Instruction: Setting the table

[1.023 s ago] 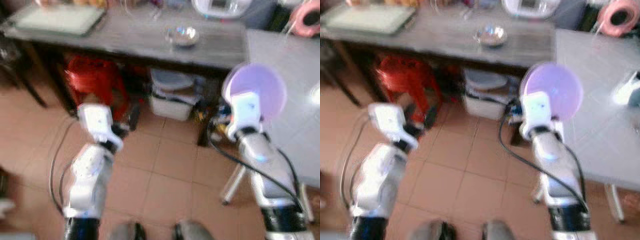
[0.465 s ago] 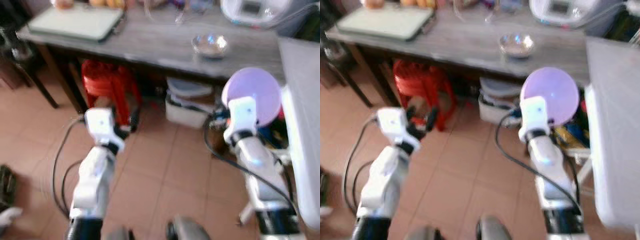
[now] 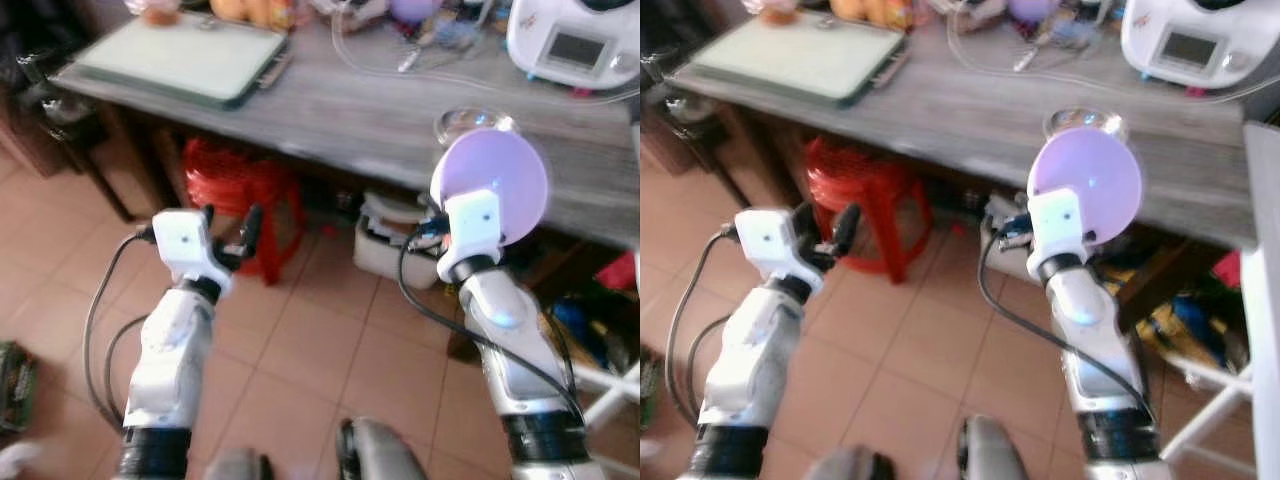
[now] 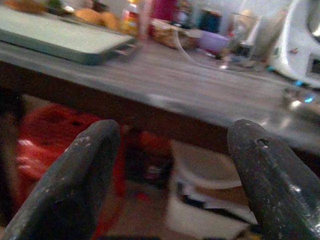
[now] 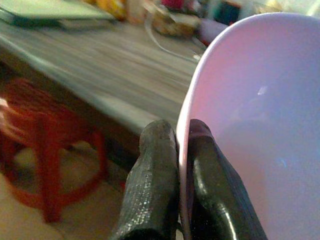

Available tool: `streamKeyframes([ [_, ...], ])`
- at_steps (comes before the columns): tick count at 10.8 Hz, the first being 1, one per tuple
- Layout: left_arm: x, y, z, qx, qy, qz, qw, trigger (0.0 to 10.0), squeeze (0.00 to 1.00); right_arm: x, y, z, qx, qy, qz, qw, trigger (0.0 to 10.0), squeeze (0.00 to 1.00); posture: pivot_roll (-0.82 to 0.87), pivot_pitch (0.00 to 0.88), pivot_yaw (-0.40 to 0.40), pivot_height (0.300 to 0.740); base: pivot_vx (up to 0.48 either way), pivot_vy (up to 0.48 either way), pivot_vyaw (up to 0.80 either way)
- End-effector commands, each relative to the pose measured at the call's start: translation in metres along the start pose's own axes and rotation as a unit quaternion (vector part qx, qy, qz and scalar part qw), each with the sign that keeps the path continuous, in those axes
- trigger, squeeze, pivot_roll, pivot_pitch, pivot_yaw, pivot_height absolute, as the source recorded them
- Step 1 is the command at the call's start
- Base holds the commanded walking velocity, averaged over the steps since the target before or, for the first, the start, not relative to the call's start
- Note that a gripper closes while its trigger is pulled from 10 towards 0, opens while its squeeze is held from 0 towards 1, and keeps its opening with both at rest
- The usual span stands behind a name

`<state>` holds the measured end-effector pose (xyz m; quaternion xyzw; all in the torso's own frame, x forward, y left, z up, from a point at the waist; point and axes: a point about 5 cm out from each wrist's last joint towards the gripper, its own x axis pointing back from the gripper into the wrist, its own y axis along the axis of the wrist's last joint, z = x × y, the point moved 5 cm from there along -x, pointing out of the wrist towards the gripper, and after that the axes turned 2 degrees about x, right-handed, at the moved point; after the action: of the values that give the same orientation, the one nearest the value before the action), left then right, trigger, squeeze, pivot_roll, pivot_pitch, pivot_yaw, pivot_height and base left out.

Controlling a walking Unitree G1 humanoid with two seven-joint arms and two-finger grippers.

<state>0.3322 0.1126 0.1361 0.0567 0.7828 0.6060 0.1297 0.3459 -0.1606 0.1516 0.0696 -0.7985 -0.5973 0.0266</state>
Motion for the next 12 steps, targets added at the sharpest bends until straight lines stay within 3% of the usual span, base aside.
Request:
streamKeyframes([
  [1, 0.001, 0.006, 0.001, -0.011, -0.005, -0.009, 1.0, 10.0, 0.0, -0.002, 0.009, 0.003, -0.001, 0.001, -0.017, 1.0, 10.0, 0.0, -0.07, 0.135, -0.009, 0.74, 0.472, 0.0, 0.0],
  [4, -0.001, 0.012, -0.008, -0.003, -0.022, -0.02, 1.0, 10.0, 0.0, -0.005, 0.011, 0.002, -0.003, -0.001, -0.018, 1.0, 10.0, 0.0, -0.07, 0.137, -0.008, 0.74, 0.48, 0.0, 0.0],
  [8, -0.002, 0.017, -0.009, 0.013, -0.01, -0.031, 0.999, 10.0, 0.0, -0.01, 0.02, 0.005, -0.001, 0.003, -0.032, 0.999, 10.0, 0.0, -0.07, 0.148, -0.016, 0.74, 0.438, 0.0, -0.55],
  [12, 0.002, 0.022, 0.001, 0.005, 0.013, -0.036, 0.999, 10.0, 0.0, -0.018, 0.026, 0.013, 0.021, 0.029, -0.043, 0.998, 10.0, 0.0, -0.07, 0.156, -0.018, 0.74, 0.0, 0.0, 0.0],
])
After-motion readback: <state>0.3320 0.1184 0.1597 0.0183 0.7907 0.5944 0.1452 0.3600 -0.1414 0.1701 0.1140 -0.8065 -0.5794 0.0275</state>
